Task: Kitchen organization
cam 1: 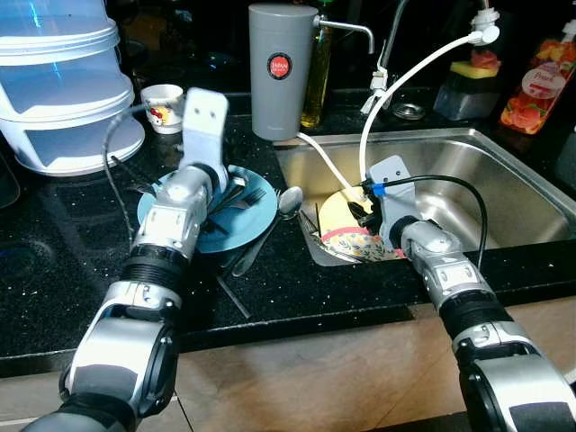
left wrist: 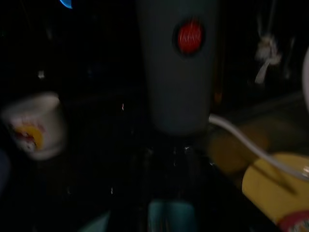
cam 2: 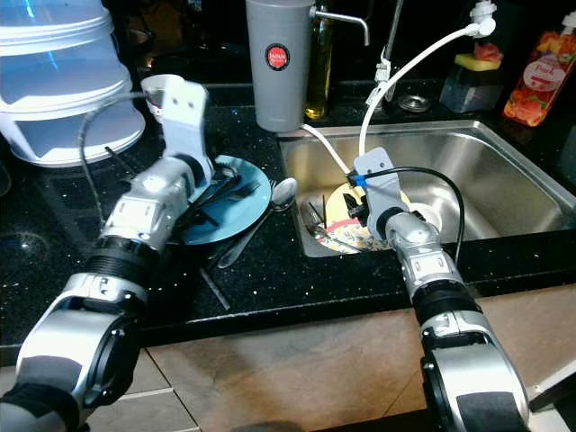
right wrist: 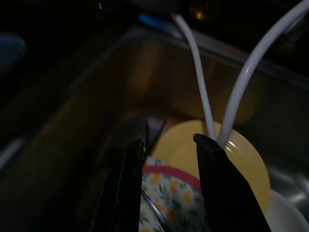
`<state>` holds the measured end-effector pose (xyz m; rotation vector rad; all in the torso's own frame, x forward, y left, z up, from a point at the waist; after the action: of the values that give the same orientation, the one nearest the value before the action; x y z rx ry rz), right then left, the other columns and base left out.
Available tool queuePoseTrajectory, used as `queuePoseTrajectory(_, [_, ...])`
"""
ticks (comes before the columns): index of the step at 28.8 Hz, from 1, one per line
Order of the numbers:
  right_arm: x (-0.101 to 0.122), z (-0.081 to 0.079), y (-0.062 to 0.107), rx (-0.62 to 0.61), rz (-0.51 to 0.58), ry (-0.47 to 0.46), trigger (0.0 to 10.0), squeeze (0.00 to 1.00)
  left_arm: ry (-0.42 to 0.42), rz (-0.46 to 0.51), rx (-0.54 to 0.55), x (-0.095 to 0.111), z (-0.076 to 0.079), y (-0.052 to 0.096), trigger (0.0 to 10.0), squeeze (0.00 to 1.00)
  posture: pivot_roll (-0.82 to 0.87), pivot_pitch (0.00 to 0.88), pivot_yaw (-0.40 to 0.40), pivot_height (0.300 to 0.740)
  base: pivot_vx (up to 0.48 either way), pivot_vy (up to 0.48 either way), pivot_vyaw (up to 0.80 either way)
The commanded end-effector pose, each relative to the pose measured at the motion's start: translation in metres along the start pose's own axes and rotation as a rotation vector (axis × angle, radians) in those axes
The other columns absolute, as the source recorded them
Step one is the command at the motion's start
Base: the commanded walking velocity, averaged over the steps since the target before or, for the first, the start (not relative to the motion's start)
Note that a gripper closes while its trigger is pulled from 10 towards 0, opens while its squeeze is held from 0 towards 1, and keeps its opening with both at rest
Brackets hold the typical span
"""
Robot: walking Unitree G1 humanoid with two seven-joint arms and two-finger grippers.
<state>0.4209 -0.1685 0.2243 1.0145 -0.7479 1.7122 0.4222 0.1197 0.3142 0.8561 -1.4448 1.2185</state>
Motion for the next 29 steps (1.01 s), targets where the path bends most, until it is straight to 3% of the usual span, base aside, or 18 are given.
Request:
queuePoseTrajectory(1, [0.016,0.006,-0.001,-0.038,0.075,-0.04,10.0,0.0,-0.04,0.037,0.032,0.008,-0.012,0.006,10.0,1.0,0.06,0.1,0.006,0.74,0.0,0.0,0.0])
queuePoseTrajectory(3, [0.019,0.007,-0.001,-0.047,0.095,-0.054,10.0,0.0,-0.048,0.054,0.037,0.011,-0.013,0.008,10.0,1.0,0.06,0.1,0.006,0.74,0.0,0.0,0.0])
queuePoseTrajectory(4, [0.024,0.009,-0.001,-0.073,0.132,-0.088,10.0,0.0,-0.054,0.072,0.043,0.014,-0.016,0.011,10.0,0.59,0.06,0.1,0.006,0.74,0.0,0.0,0.0])
queuePoseTrajectory(5, [0.036,0.016,0.002,-0.145,0.219,-0.186,10.0,0.0,-0.111,0.036,0.077,0.012,-0.029,0.02,10.0,0.0,0.06,0.1,0.006,0.74,0.0,0.0,0.0])
queuePoseTrajectory(8, [0.039,0.019,0.004,-0.168,0.242,-0.222,10.0,0.0,-0.135,0.002,0.094,0.008,-0.034,0.024,10.0,0.0,0.06,0.1,0.006,0.74,0.0,0.0,0.0])
queuePoseTrajectory(11, [0.033,0.015,0.008,-0.17,0.217,-0.241,10.0,0.0,-0.16,-0.125,0.272,-0.006,-0.07,0.049,10.0,0.0,0.07,0.094,0.015,0.74,0.0,0.0,0.0])
queuePoseTrajectory(13, [0.03,0.014,0.008,-0.165,0.206,-0.233,10.0,0.0,-0.156,-0.142,0.316,-0.008,-0.078,0.055,10.0,0.0,0.07,0.094,0.015,0.74,0.0,0.0,0.0])
queuePoseTrajectory(14, [0.028,0.012,0.009,-0.161,0.2,-0.231,10.0,0.0,-0.133,-0.162,0.359,-0.011,-0.086,0.061,10.0,0.57,0.07,0.089,0.014,0.74,0.0,0.0,0.0])
queuePoseTrajectory(15, [0.026,0.011,0.011,-0.16,0.198,-0.235,10.0,0.0,-0.102,-0.175,0.396,-0.014,-0.093,0.067,10.0,1.0,0.08,0.087,0.01,0.74,0.0,0.0,0.0])
queuePoseTrajectory(22, [0.025,0.007,0.015,-0.147,0.195,-0.248,10.0,0.0,-0.017,-0.256,0.449,-0.027,-0.102,0.083,10.0,1.0,0.08,0.085,0.008,0.74,0.0,0.0,0.0])
queuePoseTrajectory(29, [0.027,0.006,0.016,-0.141,0.195,-0.242,10.0,0.0,0.068,-0.266,0.427,-0.03,-0.095,0.08,10.0,1.0,0.07,0.083,0.009,0.74,0.0,0.0,0.0])
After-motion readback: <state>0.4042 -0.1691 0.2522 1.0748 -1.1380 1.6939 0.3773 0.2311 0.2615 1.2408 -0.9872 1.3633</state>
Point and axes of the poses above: a point about 5 cm out from each wrist's last joint towards the gripper, its own y axis pointing back from the gripper into the wrist, its own x axis along the axis of the wrist's last joint, z = x × y, the point moved 2 cm from there along -y, pointing out of the wrist towards the gripper, and after that the axes turned 10 degrees about y, right-handed, at the moved point
